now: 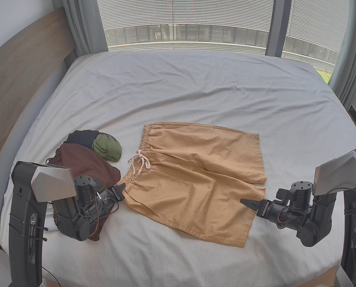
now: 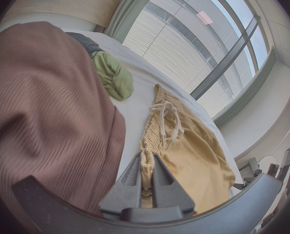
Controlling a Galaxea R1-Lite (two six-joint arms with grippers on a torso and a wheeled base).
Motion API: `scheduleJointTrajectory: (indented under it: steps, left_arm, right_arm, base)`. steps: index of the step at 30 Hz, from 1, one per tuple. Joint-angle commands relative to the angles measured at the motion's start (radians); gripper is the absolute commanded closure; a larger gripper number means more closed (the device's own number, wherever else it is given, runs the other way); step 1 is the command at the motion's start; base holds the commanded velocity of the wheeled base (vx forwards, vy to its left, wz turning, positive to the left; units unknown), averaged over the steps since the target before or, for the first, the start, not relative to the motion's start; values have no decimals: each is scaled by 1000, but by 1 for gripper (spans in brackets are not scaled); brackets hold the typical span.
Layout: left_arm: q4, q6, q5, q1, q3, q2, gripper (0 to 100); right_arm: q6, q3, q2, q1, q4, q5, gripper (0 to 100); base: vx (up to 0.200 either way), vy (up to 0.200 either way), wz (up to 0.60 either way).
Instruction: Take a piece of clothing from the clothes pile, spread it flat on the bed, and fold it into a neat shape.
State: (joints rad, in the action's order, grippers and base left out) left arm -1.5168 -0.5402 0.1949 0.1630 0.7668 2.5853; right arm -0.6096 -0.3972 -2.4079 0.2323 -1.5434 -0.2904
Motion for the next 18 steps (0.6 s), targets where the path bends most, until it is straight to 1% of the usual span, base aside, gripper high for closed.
scheduleJointTrajectory:
  steps: [1, 5, 9, 18]
  left_arm:
    - [-34, 6, 1, 3, -124, -47, 100]
    - [-34, 3, 3, -5, -121, -53, 100]
    - [-34, 3, 3, -5, -115, -53, 100]
    - [-34, 2, 1, -5, -87, -50, 100]
  right_arm:
    - [5, 90, -11, 73, 2, -10, 0]
    - [14, 126, -34, 102, 0, -10, 0]
    - [44, 140, -74, 97, 0, -9, 0]
    - [44, 172, -83, 113, 0, -3, 0]
  base:
    - [0, 0, 0]
    - [0, 0, 0]
    - [0, 0, 0]
    - [0, 0, 0]
